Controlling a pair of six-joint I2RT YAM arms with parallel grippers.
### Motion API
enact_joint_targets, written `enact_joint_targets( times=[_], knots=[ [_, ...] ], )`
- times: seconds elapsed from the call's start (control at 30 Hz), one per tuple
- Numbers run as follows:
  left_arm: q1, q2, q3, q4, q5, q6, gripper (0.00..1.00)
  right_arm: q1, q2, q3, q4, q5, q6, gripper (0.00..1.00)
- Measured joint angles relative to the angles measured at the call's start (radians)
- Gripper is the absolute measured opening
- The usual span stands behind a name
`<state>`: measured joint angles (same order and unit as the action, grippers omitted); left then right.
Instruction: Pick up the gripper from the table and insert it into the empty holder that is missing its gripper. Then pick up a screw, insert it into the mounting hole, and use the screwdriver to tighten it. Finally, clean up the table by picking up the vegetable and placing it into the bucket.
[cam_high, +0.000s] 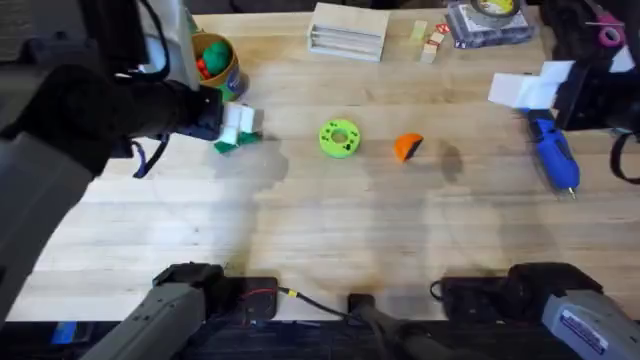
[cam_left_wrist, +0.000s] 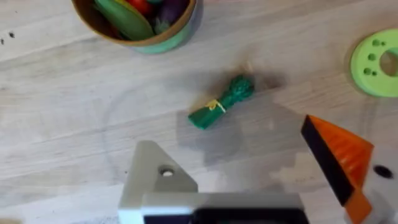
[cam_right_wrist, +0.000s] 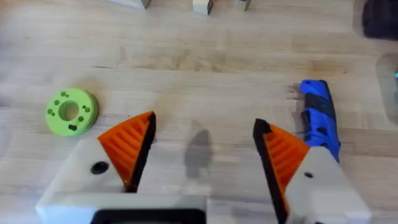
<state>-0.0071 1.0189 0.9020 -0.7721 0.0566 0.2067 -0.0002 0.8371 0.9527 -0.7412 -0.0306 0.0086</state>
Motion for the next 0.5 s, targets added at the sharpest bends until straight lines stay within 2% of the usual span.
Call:
enact_joint_targets(
  times=[0.17, 0.5],
  knots=[
    [0.0, 0.116, 0.0, -0.05, -0.022, 0.016, 0.993, 0.0, 0.032, 0.0, 0.0, 0.0, 0.0, 0.99],
    [0.0, 0.409, 0.0, -0.04, -0.054, 0.048, 0.992, 0.0, 0.034, 0.0, 0.004, 0.0, 0.0, 0.991]
  ],
)
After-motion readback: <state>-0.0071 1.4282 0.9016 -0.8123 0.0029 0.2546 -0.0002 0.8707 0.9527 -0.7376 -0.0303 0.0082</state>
